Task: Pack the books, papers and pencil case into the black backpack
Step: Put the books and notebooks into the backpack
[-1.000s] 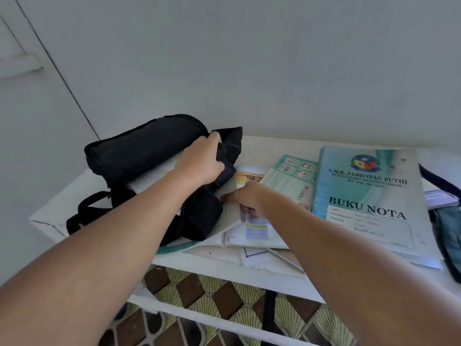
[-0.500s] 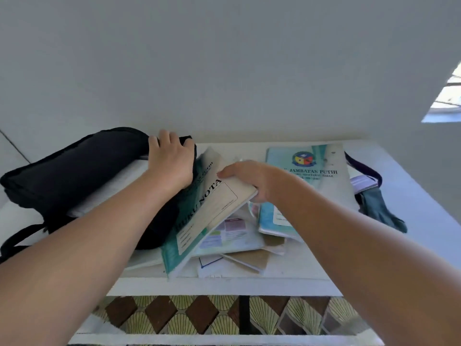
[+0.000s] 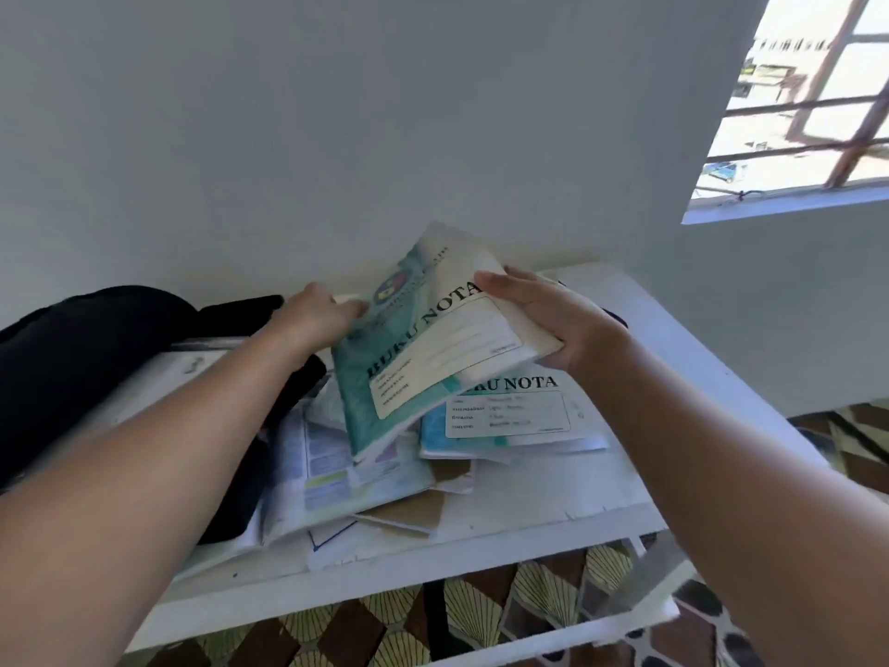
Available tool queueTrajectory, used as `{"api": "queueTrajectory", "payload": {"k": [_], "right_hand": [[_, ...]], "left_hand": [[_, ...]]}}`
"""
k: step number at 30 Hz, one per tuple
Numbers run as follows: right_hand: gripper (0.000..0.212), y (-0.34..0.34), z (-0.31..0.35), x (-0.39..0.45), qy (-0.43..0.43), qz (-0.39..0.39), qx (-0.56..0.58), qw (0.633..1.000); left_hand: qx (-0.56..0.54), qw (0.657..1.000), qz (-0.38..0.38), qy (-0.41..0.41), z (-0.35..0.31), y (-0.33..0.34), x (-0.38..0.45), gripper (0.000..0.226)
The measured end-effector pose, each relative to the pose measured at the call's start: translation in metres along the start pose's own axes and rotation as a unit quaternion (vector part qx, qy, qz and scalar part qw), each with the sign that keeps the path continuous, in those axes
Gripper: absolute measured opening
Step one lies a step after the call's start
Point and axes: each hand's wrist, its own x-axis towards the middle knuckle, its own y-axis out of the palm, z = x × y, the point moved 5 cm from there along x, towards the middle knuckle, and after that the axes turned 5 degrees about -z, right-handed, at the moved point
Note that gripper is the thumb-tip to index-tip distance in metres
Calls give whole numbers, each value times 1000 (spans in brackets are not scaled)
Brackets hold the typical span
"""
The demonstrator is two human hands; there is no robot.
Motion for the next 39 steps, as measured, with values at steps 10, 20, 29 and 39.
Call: {"api": "queueTrajectory", "payload": {"k": [10,20,29,39], "right_hand": [[21,-90,-32,-24,34,-194,-404,893],[108,-104,-68,-14,89,-284,-396,869],[106,-104,-71,-13,80,-273,-358,889],[54,-62,-28,-15,1,-127,-125,984]], "left_hand": [[32,983,178,-25,-34,105,-27,58],[-156,974,138,-90,-43,134,-37,32],[-337,907,140,-208,-39,131,-47,31],[-475,879,36,-27,-56,42,-54,25]]}}
